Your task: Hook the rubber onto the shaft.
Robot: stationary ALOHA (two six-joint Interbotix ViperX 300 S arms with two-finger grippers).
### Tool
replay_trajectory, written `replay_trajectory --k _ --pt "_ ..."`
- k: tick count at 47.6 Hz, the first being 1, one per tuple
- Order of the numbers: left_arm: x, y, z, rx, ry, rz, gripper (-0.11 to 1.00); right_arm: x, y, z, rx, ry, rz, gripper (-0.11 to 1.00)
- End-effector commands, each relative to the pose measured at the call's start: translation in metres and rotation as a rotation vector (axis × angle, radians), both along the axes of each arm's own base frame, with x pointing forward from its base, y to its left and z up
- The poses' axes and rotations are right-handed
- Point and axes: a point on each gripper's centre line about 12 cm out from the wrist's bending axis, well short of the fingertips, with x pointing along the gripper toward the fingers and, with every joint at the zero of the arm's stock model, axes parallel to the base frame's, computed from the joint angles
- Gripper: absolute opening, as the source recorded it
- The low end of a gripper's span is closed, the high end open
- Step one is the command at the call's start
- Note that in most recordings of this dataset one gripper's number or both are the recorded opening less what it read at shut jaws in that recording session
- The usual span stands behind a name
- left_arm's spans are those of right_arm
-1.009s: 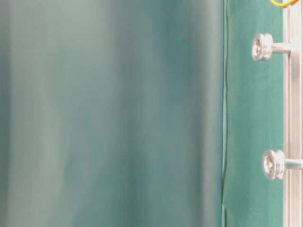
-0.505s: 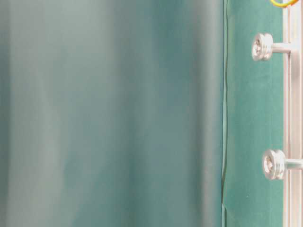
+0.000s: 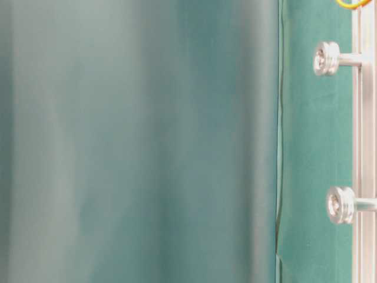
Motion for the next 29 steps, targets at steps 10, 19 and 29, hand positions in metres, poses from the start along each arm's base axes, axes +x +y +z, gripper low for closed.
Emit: replay_trajectory --k 10,19,29 --pt "0.003 0.000 0.011 0.003 -0.026 -0.003 0.00 0.003 0.000 0.010 0.004 -0.012 -0.002 0.03" --pt "0.003 0.000 0.011 0.003 -0.025 -0.002 0.00 0.003 0.000 0.006 0.010 0.046 -0.007 0.03" --pt "0.003 0.000 0.010 0.003 -0.023 -0.003 0.00 -0.006 0.000 -0.009 0.022 0.276 -0.020 0.03"
